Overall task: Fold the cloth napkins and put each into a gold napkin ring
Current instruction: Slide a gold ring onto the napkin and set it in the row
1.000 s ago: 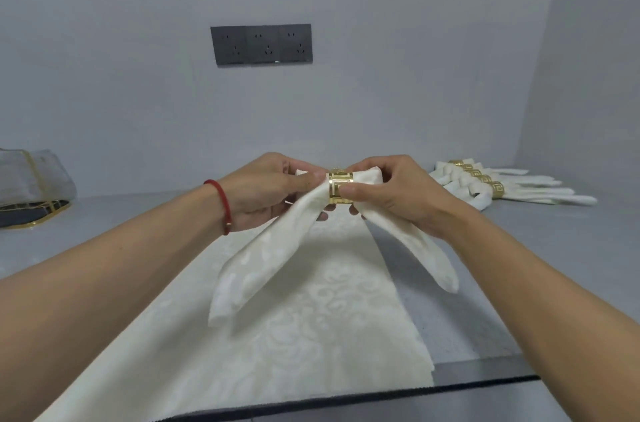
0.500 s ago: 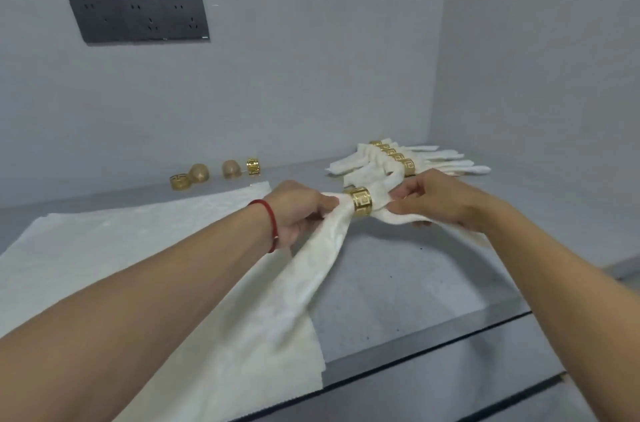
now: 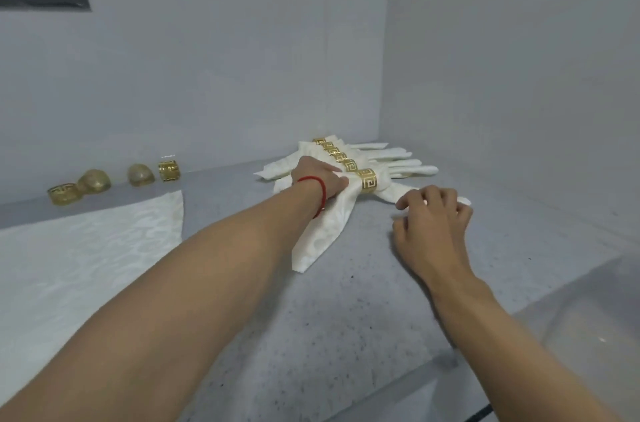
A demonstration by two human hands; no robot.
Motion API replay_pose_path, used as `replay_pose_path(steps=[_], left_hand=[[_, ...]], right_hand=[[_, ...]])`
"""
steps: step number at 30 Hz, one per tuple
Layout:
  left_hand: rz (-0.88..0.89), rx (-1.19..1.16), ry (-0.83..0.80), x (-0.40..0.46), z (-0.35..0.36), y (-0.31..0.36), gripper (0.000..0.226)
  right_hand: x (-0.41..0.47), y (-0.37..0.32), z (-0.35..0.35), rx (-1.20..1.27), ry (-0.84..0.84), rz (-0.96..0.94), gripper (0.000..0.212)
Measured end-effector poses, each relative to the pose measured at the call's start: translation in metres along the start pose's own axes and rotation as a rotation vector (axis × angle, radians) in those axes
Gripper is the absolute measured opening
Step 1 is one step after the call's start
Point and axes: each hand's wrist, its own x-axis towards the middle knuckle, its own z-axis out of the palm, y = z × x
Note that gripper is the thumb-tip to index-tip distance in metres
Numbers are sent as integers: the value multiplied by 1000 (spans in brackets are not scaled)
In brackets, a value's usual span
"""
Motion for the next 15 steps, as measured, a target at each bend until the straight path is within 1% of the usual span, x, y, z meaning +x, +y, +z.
replay_pose_path(steps=[1,6,10,15], left_hand=[[11,15,20,8,4,3,8],[31,120,98,44,26,5,19],[27,165,152,61,28,-7,17],[84,207,164,71,31,-16,20]], right_hand=[[0,-1,-1,13,-12,7,20],[2,-2,-1,42,-95,18,18],[4,-2,-1,54,-152,23,18],[5,-3,-1,74,-192,15,16]])
